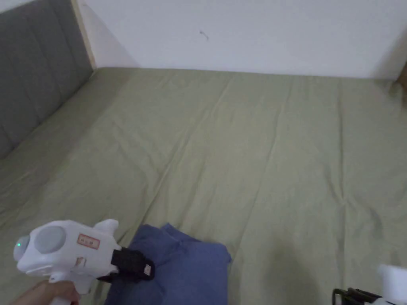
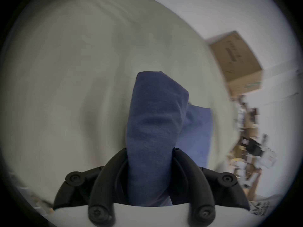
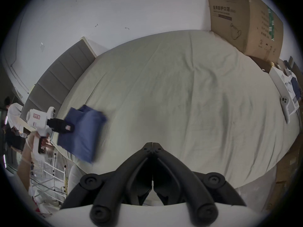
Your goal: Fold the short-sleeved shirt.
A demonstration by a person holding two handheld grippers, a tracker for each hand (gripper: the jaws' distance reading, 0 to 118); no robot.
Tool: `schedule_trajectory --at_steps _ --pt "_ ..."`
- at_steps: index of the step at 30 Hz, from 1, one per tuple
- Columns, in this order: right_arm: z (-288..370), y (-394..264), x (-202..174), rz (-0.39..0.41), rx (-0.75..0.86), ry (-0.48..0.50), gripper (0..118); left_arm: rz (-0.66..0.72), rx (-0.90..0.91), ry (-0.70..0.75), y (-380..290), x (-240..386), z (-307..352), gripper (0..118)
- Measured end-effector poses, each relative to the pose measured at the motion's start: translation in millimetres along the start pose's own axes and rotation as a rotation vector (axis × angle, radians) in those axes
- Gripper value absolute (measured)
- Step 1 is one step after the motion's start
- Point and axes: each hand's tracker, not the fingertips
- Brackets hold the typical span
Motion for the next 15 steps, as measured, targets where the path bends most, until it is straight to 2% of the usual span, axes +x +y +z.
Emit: schedule_trajectory --at_steps 1,5,9,11,13,15 --pt "3.1 -1.1 2.1 -0.002 0.001 -0.005 0 0.016 0.012 0.101 10.5 -15.3 16.1 28" --pt "3.3 -9.7 8.4 -0.019 -0.007 -0.029 0 -0.081 0.015 0.541 46.4 -52.5 48.9 28" --pt "-1.5 -17.8 12.4 -0.078 -0.039 -0.026 0 -0.156 0.000 0.763 65.1 -71.2 43.2 28" --pt "-3.4 -20.2 11.9 -0.085 -0.052 -0.027 0 -0.191 -0.019 0.828 76.9 -91.4 30.4 30" --pt "-3.8 -21.0 10.1 -0.078 -0.059 -0.028 0 -0.190 -0.009 0.865 77.9 -96.1 25.0 47" --pt "-4.8 -19.9 8.5 -0.064 -0.063 -0.029 0 -0.203 0.006 0.906 67.4 -86.8 28.3 69"
